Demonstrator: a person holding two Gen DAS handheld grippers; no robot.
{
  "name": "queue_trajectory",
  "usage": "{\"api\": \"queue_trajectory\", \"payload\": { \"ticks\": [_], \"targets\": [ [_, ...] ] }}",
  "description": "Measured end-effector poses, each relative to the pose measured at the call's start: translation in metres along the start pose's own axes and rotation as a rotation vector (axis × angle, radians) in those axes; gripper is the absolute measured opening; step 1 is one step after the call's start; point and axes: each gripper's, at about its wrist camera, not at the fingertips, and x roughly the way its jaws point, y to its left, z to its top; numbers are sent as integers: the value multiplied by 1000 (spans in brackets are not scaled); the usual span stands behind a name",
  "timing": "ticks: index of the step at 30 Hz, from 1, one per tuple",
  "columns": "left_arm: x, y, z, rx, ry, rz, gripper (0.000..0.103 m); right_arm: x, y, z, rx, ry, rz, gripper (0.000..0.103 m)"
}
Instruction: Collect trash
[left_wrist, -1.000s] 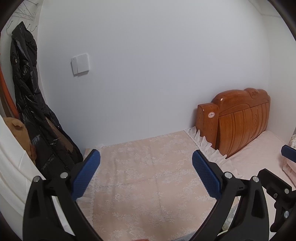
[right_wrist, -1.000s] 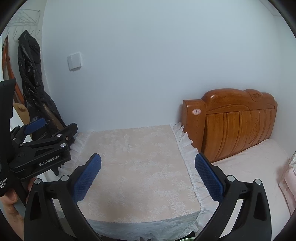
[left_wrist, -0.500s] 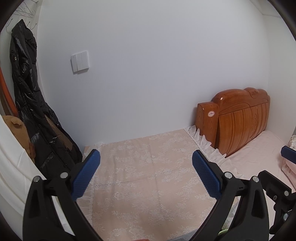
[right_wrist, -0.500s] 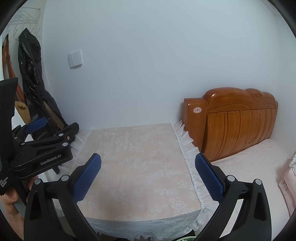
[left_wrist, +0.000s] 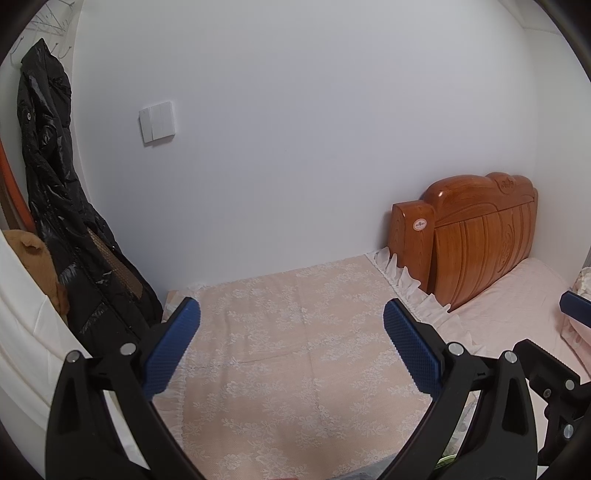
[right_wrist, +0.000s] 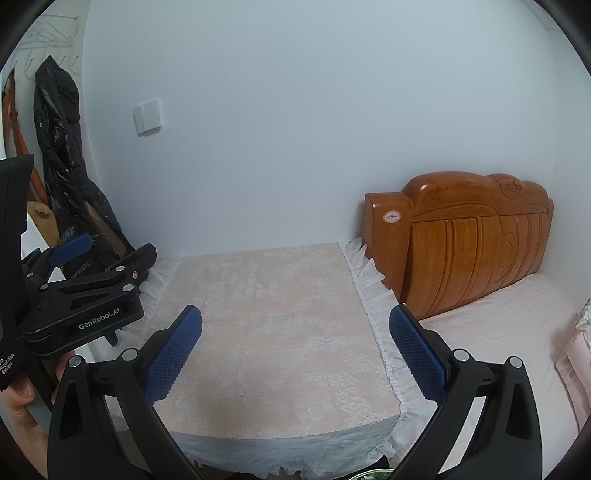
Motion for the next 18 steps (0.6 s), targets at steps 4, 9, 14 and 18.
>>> {"api": "queue_trajectory", "payload": {
  "ticks": [4, 9, 14, 18],
  "targets": [
    [3, 2, 0, -8, 3, 1, 95, 1, -2, 0, 6, 5, 3, 101],
    [5, 4, -2, -12, -2, 5, 95, 1, -5, -1, 12, 9, 6, 101],
    [9, 8, -2, -28, 18, -11, 95, 2, -5, -2, 10, 14, 9, 101],
    [11, 8, -2, -28, 27, -21, 95, 3, -4, -2, 8, 17, 8, 101]
  ]
}}
